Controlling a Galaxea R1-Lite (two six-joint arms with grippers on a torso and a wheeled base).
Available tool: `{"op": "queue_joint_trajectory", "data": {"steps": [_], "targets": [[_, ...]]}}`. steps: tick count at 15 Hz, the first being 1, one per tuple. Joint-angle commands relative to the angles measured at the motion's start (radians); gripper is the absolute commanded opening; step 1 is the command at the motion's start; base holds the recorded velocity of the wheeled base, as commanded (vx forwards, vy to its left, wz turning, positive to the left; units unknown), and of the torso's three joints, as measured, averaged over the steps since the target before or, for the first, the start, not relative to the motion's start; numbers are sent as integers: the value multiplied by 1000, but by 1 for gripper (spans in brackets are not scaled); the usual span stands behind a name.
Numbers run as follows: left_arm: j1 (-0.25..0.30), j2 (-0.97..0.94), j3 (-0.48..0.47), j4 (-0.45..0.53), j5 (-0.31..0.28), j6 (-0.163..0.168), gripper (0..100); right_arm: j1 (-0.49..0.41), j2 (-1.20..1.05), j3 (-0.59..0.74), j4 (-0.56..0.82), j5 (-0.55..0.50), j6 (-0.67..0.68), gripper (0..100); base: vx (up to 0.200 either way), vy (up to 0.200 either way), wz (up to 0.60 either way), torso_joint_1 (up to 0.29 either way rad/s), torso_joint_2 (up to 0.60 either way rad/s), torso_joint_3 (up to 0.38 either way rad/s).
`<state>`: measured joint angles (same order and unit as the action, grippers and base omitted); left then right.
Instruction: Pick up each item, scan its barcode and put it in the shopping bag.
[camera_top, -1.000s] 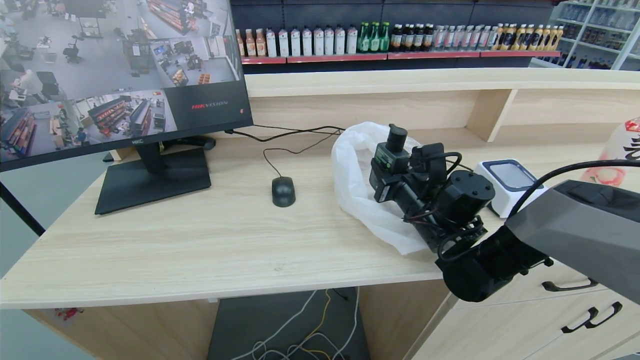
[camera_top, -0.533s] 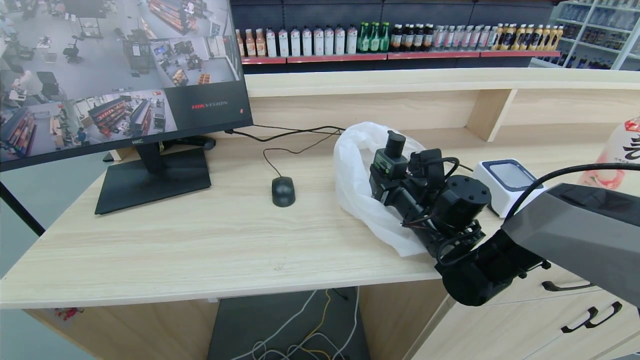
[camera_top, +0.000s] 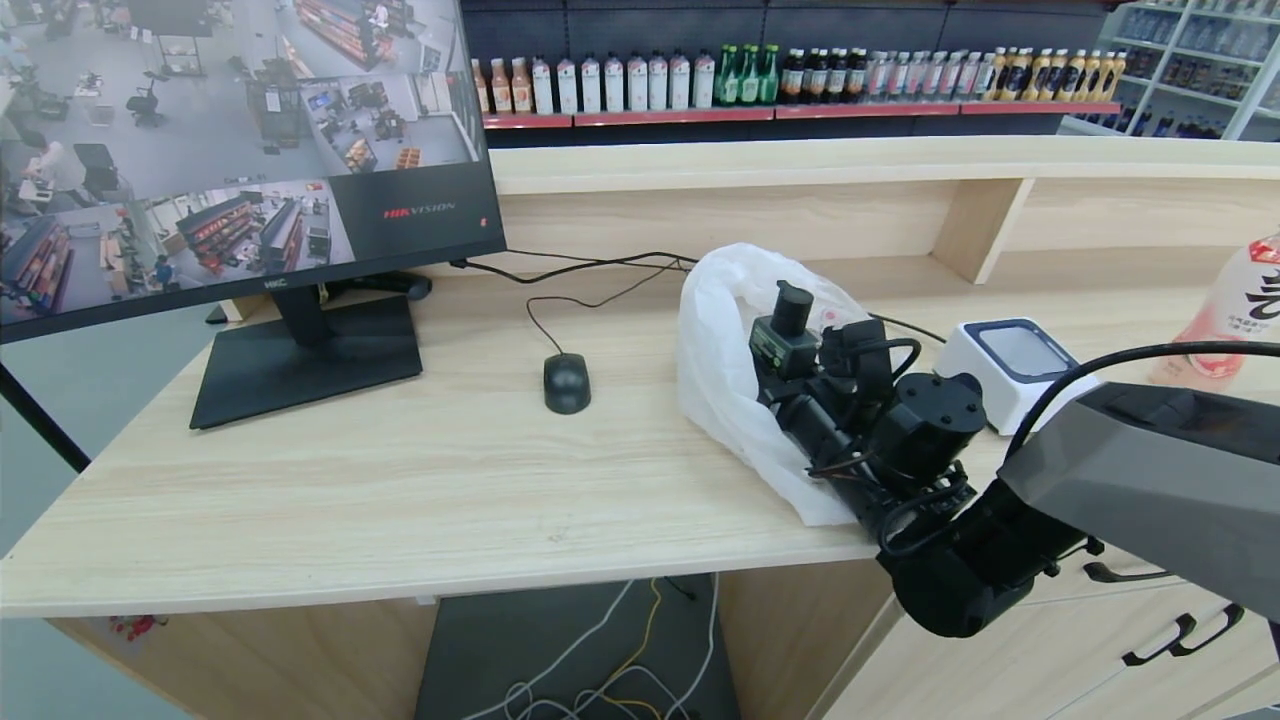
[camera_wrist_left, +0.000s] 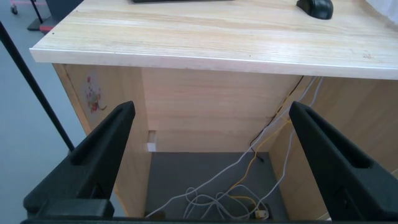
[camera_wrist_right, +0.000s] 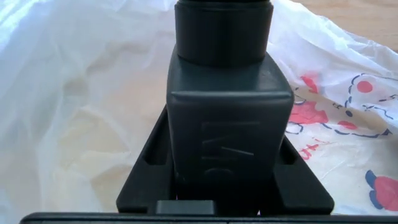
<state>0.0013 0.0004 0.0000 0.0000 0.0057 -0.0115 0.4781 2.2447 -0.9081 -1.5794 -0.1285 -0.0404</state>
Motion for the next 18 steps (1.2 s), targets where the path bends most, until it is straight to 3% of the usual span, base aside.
{"op": "queue_joint_trajectory", "data": {"steps": [1, 3, 4, 18], "targets": [[0, 0, 0, 0, 0, -1, 100, 1, 15, 17, 9, 0, 1, 0, 0, 0, 0, 0, 0, 0], [0, 0, 0, 0, 0, 1, 100, 1, 16, 23, 9, 1, 1, 0, 0, 0, 0, 0, 0, 0], [0, 0, 0, 0, 0, 1, 100, -1, 15, 25, 9, 1, 1, 100, 0, 0, 0, 0, 0, 0], [0, 0, 0, 0, 0, -1, 100, -1, -34, 25, 9, 0, -6, 100, 0, 0, 0, 0, 0, 0]]}}
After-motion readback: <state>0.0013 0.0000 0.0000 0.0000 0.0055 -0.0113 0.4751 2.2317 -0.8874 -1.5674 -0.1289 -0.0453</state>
